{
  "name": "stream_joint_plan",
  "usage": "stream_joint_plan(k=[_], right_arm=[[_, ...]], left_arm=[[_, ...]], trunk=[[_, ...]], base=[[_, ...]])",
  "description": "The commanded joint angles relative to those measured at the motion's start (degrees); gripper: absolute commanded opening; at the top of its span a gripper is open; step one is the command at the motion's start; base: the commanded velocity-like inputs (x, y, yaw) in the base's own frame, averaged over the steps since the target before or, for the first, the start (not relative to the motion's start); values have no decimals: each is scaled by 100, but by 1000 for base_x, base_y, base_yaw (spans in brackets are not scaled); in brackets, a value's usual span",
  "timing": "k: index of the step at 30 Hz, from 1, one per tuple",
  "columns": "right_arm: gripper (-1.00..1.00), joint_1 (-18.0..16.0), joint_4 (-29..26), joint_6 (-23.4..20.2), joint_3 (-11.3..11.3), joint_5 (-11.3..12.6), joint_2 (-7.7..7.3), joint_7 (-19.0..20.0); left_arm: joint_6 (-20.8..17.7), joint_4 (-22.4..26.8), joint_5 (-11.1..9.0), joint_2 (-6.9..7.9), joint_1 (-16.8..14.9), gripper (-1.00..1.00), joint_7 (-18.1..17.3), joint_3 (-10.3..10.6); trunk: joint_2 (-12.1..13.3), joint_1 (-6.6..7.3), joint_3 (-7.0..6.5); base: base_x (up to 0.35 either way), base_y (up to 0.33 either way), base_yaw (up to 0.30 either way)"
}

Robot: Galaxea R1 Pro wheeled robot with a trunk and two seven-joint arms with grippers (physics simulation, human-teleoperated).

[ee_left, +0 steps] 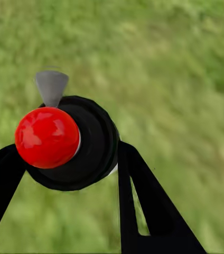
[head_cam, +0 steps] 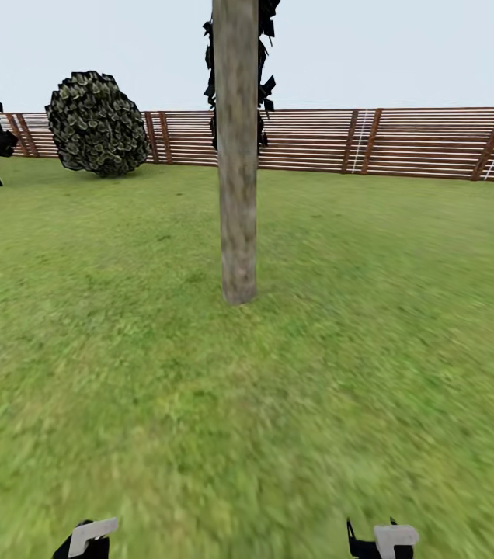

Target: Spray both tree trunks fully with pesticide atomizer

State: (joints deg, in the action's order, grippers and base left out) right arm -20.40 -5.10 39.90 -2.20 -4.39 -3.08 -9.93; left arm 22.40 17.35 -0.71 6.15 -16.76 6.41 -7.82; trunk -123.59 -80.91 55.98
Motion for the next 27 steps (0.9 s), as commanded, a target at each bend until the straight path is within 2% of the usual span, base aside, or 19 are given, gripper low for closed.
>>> stream_joint_plan(k=[1,27], right_arm=[[100,0,0,0,0,0,2,0],[100,0,0,0,0,0,9,9]], left_arm=[[1,3,0,0,0,-100,0,0],[-6,6,0,1,3,-100,0,0]], trunk=[[0,0,0],[0,0,0]], base=[[340,0,0],[340,0,0]])
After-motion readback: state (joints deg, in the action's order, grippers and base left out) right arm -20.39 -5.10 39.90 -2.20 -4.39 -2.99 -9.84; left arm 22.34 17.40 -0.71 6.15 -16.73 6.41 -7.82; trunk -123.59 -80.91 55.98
